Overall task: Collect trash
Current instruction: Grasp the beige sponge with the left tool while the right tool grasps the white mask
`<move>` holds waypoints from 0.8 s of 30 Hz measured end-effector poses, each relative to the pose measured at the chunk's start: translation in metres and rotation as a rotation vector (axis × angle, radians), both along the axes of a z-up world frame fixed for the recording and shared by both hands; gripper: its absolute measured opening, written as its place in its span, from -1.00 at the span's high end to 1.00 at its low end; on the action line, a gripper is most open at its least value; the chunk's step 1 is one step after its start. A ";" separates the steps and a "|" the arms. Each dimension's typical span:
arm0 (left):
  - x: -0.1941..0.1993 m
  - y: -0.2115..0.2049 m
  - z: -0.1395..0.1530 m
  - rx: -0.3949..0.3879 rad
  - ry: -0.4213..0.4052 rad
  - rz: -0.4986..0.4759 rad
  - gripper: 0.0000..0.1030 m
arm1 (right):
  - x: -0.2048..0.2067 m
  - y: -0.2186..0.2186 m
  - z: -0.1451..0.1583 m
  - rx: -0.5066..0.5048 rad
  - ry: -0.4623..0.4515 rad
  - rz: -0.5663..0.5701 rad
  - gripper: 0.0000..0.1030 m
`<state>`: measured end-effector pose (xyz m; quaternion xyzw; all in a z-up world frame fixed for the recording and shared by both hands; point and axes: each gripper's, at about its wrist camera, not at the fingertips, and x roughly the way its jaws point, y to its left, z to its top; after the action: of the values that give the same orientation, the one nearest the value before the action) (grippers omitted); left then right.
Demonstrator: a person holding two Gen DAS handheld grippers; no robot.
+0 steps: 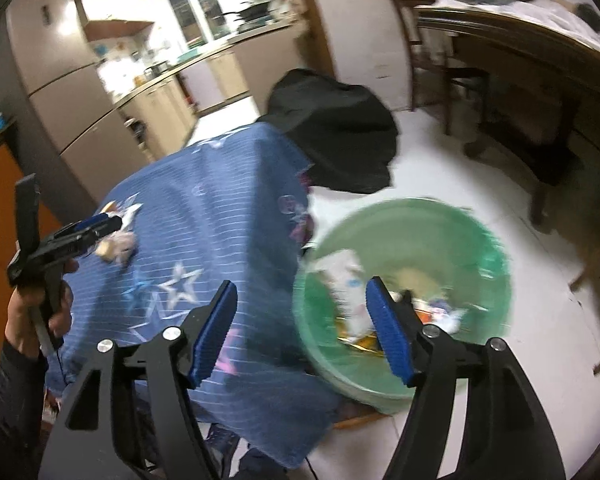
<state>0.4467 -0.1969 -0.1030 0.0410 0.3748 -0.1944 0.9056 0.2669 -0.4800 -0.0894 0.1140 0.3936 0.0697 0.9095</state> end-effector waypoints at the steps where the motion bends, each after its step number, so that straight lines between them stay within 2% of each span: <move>1: 0.002 0.023 -0.002 0.005 0.000 0.041 -0.49 | 0.006 0.010 0.000 -0.001 0.000 0.020 -0.29; 4: 0.016 0.091 -0.018 -0.003 0.039 0.153 -0.50 | 0.022 0.045 -0.002 0.004 0.007 0.081 -0.31; 7: 0.026 0.126 -0.036 -0.010 0.083 0.198 -0.50 | 0.040 0.083 -0.002 -0.004 0.015 0.151 -0.32; 9: 0.034 0.137 -0.052 -0.006 0.120 0.188 -0.50 | 0.045 0.099 -0.001 -0.009 0.018 0.182 -0.33; 13: 0.041 0.140 -0.069 -0.006 0.138 0.159 -0.50 | 0.056 0.130 0.001 -0.020 0.025 0.229 -0.36; 20: 0.053 0.143 -0.077 -0.049 0.128 0.153 -0.50 | 0.068 0.162 0.001 -0.031 0.038 0.287 -0.36; 21: 0.054 0.143 -0.076 -0.055 0.128 0.147 -0.36 | 0.069 0.164 0.001 -0.031 0.039 0.294 -0.36; 22: 0.056 0.141 -0.077 -0.060 0.127 0.147 -0.10 | 0.072 0.168 0.000 -0.031 0.041 0.301 -0.36; 23: 0.057 0.143 -0.076 -0.094 0.138 0.132 0.00 | 0.076 0.176 0.000 -0.028 0.044 0.312 -0.36; 24: 0.054 0.143 -0.075 -0.095 0.137 0.141 0.01 | 0.079 0.180 -0.001 -0.026 0.045 0.320 -0.36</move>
<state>0.5004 -0.0544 -0.1781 -0.0419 0.4280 -0.1500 0.8903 0.3462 -0.2998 -0.0903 0.0399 0.4278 0.2059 0.8792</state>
